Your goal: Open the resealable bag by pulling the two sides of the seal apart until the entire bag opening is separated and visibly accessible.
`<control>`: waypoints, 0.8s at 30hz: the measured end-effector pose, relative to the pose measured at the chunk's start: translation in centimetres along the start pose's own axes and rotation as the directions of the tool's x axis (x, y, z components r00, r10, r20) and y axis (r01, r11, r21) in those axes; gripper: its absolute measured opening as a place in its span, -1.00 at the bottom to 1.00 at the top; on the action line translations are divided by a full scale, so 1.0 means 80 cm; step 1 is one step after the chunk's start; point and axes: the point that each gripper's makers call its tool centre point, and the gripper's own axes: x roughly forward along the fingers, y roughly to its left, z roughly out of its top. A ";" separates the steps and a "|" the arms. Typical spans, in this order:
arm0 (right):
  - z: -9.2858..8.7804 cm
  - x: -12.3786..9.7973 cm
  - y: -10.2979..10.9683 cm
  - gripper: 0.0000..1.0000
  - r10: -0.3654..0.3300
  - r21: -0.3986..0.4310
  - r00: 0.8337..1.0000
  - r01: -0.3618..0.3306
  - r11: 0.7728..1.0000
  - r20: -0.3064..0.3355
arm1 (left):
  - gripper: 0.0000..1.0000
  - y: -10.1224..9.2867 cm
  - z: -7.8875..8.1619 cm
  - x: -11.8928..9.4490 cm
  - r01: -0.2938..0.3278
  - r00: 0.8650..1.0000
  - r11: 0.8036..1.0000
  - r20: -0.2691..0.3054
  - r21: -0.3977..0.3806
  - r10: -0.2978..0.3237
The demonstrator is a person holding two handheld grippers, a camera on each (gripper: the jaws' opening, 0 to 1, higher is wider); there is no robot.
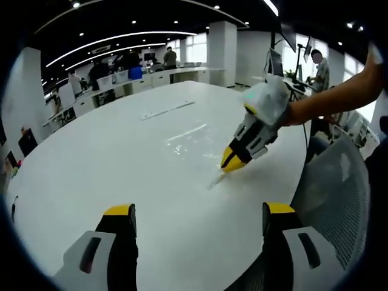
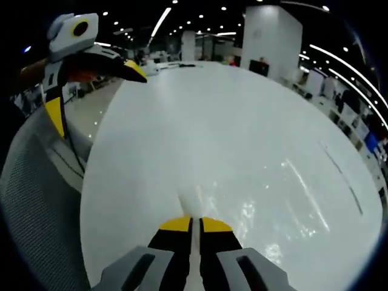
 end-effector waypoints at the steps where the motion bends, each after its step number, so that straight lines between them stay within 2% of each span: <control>1: 0.001 -0.001 0.003 -1.00 0.009 0.005 1.000 -0.009 1.000 0.007 | 0.64 -0.001 -0.001 0.000 0.003 1.000 1.000 -0.003 0.007 -0.003; 4: 0.003 -0.005 0.011 -1.00 0.021 0.002 1.000 -0.021 1.000 0.011 | 0.65 -0.004 -0.003 0.001 0.007 1.000 1.000 -0.007 0.017 -0.007; 7: 0.005 -0.009 0.022 -1.00 0.040 -0.001 0.999 -0.040 0.999 0.015 | 0.63 -0.004 -0.002 0.000 0.008 1.000 0.999 0.021 -0.041 -0.007; 12: 0.006 -0.016 0.041 -1.00 0.077 0.000 0.997 -0.077 0.997 0.023 | 0.60 -0.004 -0.010 0.000 -0.005 1.000 1.000 -0.013 0.031 0.005; 14: 0.007 -0.018 0.047 -1.00 0.088 -0.006 0.996 -0.088 0.996 0.023 | 0.58 -0.009 -0.013 0.000 0.009 1.000 0.999 -0.025 0.049 -0.007; 17: 0.007 -0.020 0.055 -1.00 0.099 -0.011 0.995 -0.099 0.995 0.024 | 0.57 -0.014 -0.022 0.001 0.025 0.998 0.992 -0.067 0.120 -0.017; 22: 0.011 -0.026 0.069 -1.00 0.120 -0.011 0.992 -0.119 0.993 0.032 | 0.52 -0.025 -0.025 0.005 0.050 0.997 0.991 -0.068 0.121 -0.042; 24: 0.012 -0.028 0.076 -1.00 0.128 -0.013 0.991 -0.127 0.992 0.034 | 0.40 -0.030 -0.027 0.006 0.062 0.996 0.990 -0.067 0.124 -0.054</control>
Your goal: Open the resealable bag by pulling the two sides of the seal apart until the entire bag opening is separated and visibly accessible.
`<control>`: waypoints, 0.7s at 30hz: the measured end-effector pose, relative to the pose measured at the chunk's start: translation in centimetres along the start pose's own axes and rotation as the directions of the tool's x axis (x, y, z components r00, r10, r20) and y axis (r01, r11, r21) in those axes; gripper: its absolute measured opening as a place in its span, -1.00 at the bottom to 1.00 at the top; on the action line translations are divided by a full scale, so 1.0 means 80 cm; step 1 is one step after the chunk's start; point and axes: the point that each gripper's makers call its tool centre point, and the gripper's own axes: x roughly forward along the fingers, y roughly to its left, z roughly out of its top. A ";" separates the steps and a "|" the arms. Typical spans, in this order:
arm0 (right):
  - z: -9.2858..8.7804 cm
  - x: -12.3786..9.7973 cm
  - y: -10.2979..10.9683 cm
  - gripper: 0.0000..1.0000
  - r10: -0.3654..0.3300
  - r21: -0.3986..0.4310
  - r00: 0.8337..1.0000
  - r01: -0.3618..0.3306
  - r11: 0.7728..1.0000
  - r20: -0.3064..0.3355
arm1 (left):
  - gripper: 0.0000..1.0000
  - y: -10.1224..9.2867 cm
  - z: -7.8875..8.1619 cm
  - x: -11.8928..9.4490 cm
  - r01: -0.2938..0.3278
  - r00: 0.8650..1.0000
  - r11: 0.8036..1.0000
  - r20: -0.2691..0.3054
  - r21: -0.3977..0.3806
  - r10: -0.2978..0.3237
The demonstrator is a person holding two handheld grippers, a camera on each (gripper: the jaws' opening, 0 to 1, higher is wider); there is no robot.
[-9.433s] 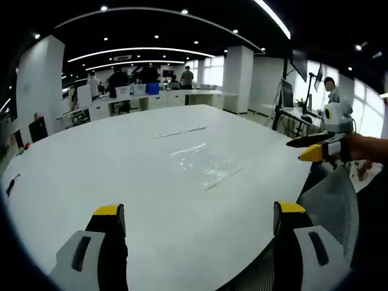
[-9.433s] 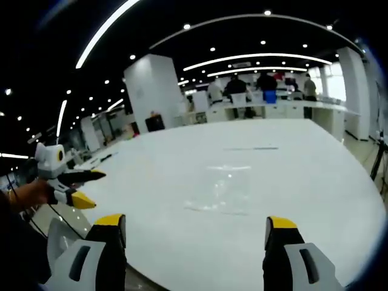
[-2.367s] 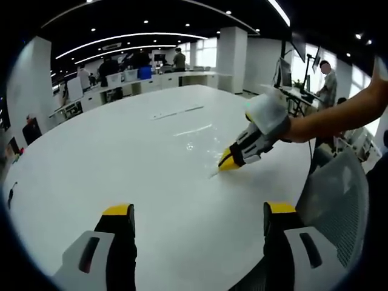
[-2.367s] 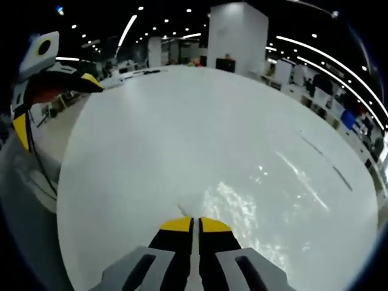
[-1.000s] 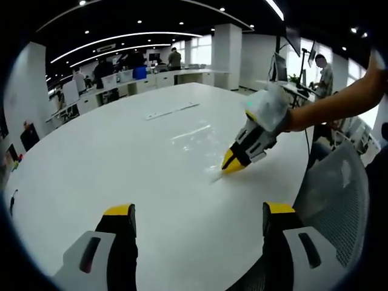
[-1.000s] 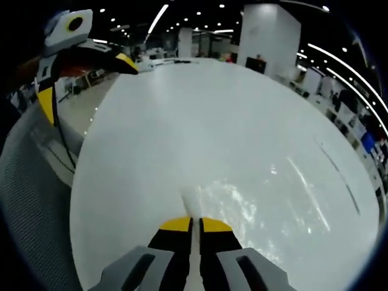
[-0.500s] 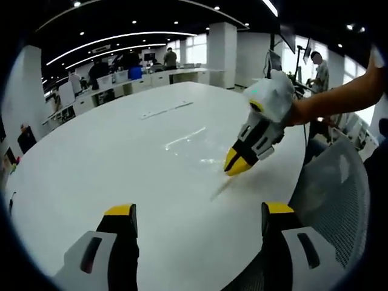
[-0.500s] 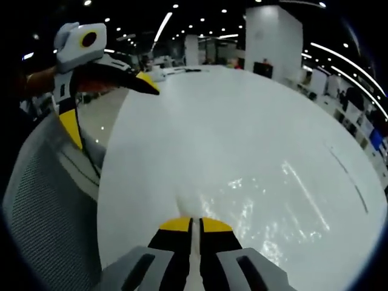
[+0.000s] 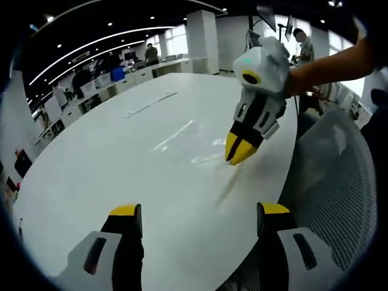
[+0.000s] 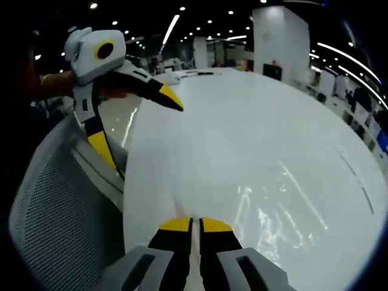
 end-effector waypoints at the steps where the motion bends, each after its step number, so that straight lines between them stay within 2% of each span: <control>1: 0.000 0.000 0.004 -1.00 0.005 0.000 1.000 -0.005 1.000 0.000 | 0.36 -0.003 0.000 0.001 0.004 1.000 1.000 0.004 0.007 -0.005; 5: 0.000 -0.001 0.017 -1.00 0.021 -0.004 1.000 -0.021 1.000 -0.003 | 0.32 -0.012 0.000 0.004 0.025 1.000 0.999 0.001 0.032 -0.025; 9: 0.001 -0.001 0.028 -1.00 0.036 -0.008 0.999 -0.036 0.999 -0.002 | 0.24 -0.018 0.000 0.006 0.032 0.999 0.995 -0.005 0.090 -0.032; 12: 0.002 -0.001 0.034 -1.00 0.043 -0.006 0.999 -0.043 0.999 -0.001 | 0.22 -0.023 0.001 0.008 0.034 0.999 0.989 -0.013 0.141 -0.033; 21: 0.003 -0.002 0.053 -1.00 0.070 -0.015 0.998 -0.070 0.997 -0.002 | 0.10 -0.040 0.000 0.016 0.068 0.998 0.974 -0.023 0.214 -0.065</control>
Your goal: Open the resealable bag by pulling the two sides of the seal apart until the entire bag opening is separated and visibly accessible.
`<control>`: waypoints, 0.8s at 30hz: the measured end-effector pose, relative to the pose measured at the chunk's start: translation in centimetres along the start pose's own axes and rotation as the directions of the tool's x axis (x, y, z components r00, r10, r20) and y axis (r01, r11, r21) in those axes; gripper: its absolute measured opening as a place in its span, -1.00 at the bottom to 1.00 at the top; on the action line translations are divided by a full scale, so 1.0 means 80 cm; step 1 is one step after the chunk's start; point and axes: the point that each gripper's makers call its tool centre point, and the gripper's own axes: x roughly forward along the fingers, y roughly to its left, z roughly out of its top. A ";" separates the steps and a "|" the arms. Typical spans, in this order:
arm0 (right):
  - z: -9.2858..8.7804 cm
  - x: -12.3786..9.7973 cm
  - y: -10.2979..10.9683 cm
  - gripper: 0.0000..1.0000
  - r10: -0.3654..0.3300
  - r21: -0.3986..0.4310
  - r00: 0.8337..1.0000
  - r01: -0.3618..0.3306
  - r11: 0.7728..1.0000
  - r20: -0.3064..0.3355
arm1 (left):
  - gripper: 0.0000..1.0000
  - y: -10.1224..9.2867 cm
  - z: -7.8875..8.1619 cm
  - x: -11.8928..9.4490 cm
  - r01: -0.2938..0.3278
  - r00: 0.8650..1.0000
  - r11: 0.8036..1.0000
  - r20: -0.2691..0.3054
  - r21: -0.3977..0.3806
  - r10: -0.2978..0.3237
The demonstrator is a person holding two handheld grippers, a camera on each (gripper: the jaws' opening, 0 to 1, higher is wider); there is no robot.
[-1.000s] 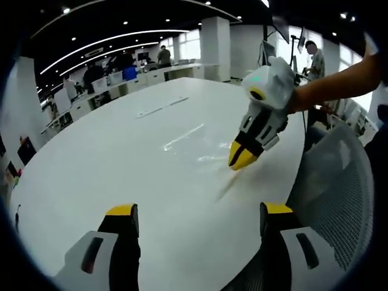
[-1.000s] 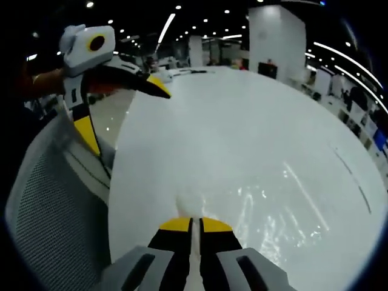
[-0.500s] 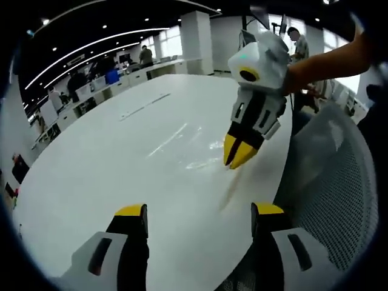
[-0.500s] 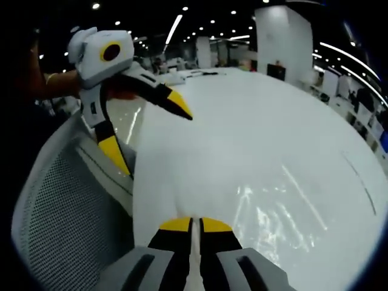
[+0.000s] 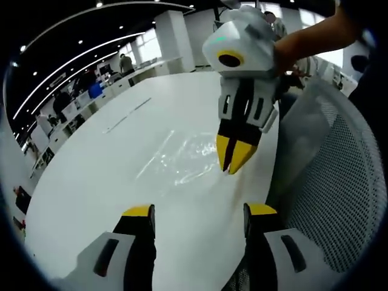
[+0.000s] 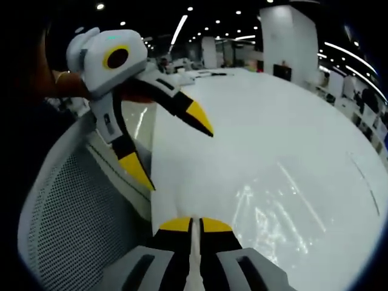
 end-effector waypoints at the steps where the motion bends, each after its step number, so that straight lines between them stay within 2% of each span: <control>1: 0.000 0.000 0.001 -1.00 0.002 -0.001 1.000 -0.002 1.000 -0.001 | 0.08 -0.001 0.000 0.001 0.002 1.000 1.000 -0.003 0.010 -0.002; 5: 0.002 -0.001 0.005 -1.00 0.009 -0.007 1.000 -0.009 1.000 0.000 | -0.02 -0.005 -0.003 0.005 0.022 1.000 0.999 -0.017 0.036 -0.022; 8: 0.004 -0.002 0.009 -1.00 0.013 -0.011 1.000 -0.013 1.000 0.001 | -0.09 -0.010 0.003 0.008 0.048 0.999 0.999 0.010 0.003 -0.048; 16: 0.003 -0.001 0.021 -1.00 0.039 -0.029 0.999 -0.040 0.999 -0.011 | -0.23 -0.018 0.007 0.015 0.077 0.997 0.995 0.003 0.062 -0.077; 24: 0.005 -0.001 0.025 -1.00 0.046 -0.038 0.999 -0.046 0.998 -0.014 | -0.53 -0.033 0.011 0.019 0.129 0.991 0.986 0.007 0.105 -0.130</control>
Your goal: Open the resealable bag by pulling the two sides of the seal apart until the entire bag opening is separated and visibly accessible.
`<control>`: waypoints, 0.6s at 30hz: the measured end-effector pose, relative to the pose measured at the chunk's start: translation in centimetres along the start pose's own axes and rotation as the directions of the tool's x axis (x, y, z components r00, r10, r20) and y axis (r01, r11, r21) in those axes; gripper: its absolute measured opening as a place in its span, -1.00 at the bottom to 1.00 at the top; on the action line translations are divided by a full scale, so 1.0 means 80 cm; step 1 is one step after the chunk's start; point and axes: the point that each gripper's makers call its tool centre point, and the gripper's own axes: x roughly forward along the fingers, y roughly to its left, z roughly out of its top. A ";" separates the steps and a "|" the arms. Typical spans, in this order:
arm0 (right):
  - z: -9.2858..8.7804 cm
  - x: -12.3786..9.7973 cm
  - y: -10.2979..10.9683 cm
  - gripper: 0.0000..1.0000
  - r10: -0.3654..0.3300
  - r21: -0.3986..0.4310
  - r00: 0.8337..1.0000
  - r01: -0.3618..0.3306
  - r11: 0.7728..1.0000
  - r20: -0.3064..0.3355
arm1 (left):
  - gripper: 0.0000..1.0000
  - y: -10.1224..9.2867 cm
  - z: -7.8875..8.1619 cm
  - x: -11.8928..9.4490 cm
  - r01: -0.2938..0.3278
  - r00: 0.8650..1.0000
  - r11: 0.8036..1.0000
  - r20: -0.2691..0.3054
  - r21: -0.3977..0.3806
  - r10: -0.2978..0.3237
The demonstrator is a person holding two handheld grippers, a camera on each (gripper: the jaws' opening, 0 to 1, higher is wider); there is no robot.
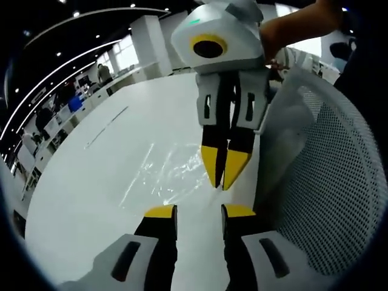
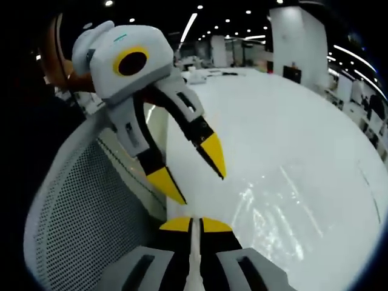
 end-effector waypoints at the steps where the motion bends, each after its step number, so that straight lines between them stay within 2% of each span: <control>1: 0.001 0.000 0.000 -1.00 0.000 0.000 1.000 0.000 1.000 0.001 | -0.54 -0.001 0.000 0.000 0.002 1.000 1.000 -0.001 0.005 -0.002; 6: 0.001 -0.002 0.003 -1.00 0.006 -0.011 1.000 -0.007 1.000 -0.003 | -0.61 -0.007 0.000 0.002 0.013 1.000 1.000 -0.006 0.018 -0.013; 14: 0.001 -0.003 0.009 -1.00 0.021 -0.037 1.000 -0.022 0.999 -0.019 | -0.93 -0.018 0.001 0.007 0.054 0.999 0.997 -0.006 0.058 -0.054; 18: -0.001 -0.003 0.009 -1.00 0.012 -0.042 1.000 -0.013 0.999 -0.023 | -1.00 -0.021 0.000 0.008 0.070 0.998 0.994 -0.012 0.085 -0.069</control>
